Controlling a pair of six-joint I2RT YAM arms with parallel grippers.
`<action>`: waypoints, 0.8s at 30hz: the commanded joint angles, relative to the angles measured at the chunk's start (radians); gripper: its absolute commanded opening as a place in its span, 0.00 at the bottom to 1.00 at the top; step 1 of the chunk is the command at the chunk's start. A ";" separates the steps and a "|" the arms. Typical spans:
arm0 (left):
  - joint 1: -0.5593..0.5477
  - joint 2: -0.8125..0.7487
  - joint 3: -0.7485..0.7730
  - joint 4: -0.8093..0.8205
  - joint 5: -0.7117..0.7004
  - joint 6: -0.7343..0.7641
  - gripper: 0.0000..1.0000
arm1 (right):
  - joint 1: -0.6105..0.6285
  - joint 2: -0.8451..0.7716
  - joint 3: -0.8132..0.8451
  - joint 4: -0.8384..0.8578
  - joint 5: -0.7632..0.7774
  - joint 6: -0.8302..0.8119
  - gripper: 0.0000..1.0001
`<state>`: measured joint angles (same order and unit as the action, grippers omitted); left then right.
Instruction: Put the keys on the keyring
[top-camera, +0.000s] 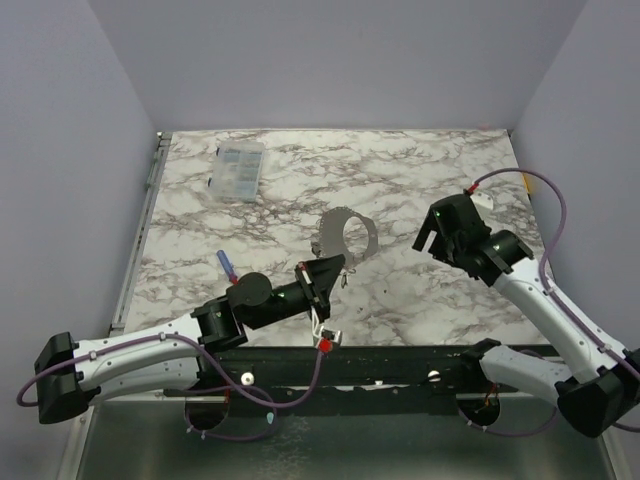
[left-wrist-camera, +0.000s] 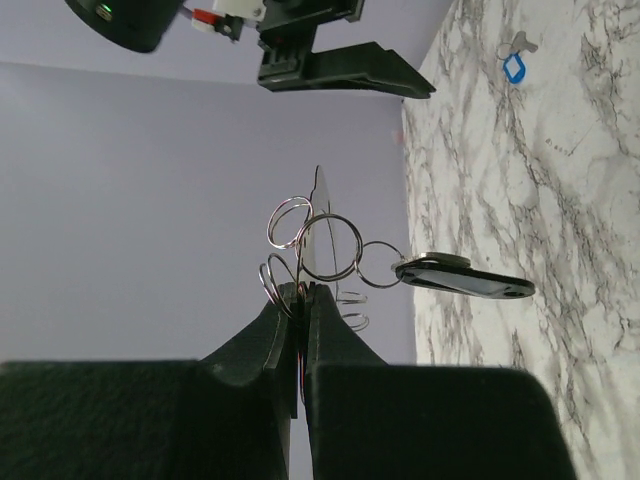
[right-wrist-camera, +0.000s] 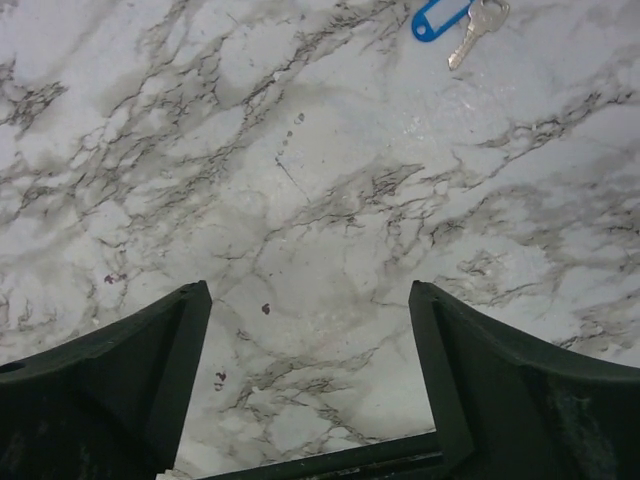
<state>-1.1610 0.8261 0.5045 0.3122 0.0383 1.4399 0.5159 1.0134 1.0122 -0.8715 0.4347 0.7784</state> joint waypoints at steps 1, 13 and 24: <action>-0.013 -0.046 0.063 -0.089 0.006 0.100 0.00 | -0.067 0.057 -0.011 0.011 0.023 0.017 0.93; -0.016 -0.091 -0.006 -0.152 -0.028 0.135 0.00 | -0.409 0.220 -0.079 0.209 -0.032 -0.174 0.82; -0.020 -0.084 -0.071 -0.044 0.012 0.026 0.00 | -0.494 0.249 -0.257 0.706 -0.239 -0.521 0.73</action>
<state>-1.1740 0.7563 0.4294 0.1593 0.0273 1.5181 0.0509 1.2259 0.7429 -0.3492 0.2722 0.3748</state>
